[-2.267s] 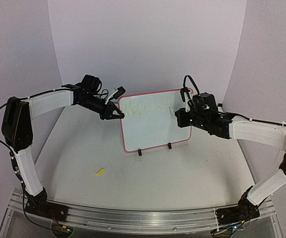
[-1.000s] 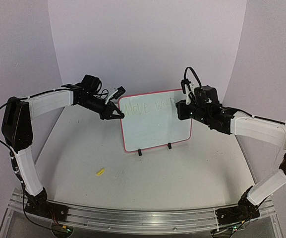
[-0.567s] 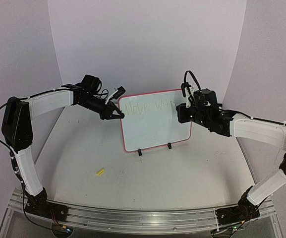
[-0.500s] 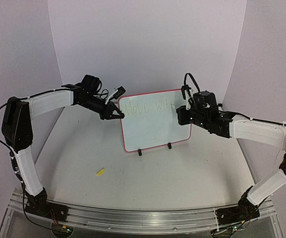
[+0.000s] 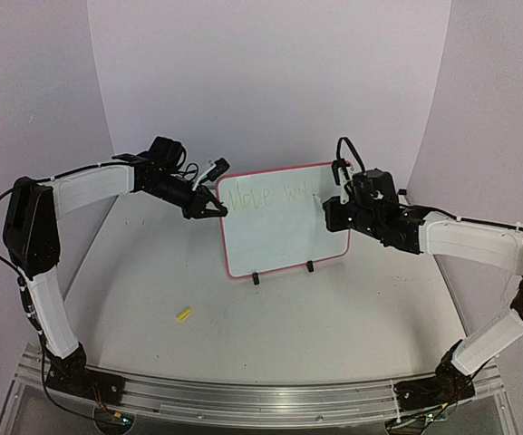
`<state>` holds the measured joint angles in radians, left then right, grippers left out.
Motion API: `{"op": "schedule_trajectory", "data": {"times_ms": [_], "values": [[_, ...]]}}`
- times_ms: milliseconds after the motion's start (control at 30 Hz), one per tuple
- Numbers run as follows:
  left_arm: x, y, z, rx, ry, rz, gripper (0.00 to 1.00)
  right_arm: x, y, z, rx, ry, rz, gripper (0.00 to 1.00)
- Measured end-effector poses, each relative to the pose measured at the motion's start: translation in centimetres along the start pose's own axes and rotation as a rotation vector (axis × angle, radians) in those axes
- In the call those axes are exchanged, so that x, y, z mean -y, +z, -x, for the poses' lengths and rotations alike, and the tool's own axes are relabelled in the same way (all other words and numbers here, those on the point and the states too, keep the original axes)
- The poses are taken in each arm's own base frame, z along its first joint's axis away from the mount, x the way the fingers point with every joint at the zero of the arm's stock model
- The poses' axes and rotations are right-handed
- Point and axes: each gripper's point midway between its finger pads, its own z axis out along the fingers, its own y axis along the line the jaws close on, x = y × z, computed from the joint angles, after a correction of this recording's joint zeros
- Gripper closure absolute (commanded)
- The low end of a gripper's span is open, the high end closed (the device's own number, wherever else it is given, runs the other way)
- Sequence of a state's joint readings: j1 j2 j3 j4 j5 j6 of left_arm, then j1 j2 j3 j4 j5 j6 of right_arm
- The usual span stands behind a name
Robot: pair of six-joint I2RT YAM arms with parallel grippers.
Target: Write a sentence on the whiteboard
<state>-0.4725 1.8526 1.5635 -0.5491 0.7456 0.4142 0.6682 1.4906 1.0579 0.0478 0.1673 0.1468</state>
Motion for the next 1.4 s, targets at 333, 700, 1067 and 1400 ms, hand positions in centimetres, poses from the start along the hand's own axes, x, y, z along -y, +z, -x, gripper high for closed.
{"op": "schedule_trajectory", "data": {"times_ms": [333,700,1067,1400], "values": [[0.0,0.0,0.0,0.0,0.0,0.0,1.0,-0.2,-0.1,0.7,0.008,-0.001,0.006,1.0],[0.0,0.0,0.0,0.0,0.0,0.0,1.0,-0.2,-0.3,1.1,0.019,-0.007,0.007,1.0],[0.0,0.0,0.0,0.0,0.0,0.0,1.0,0.0,-0.4,1.7,0.033,-0.008,-0.006,1.0],[0.0,0.0,0.0,0.0,0.0,0.0,1.0,0.7,-0.5,1.8,0.039,-0.01,-0.047,1.0]]}}
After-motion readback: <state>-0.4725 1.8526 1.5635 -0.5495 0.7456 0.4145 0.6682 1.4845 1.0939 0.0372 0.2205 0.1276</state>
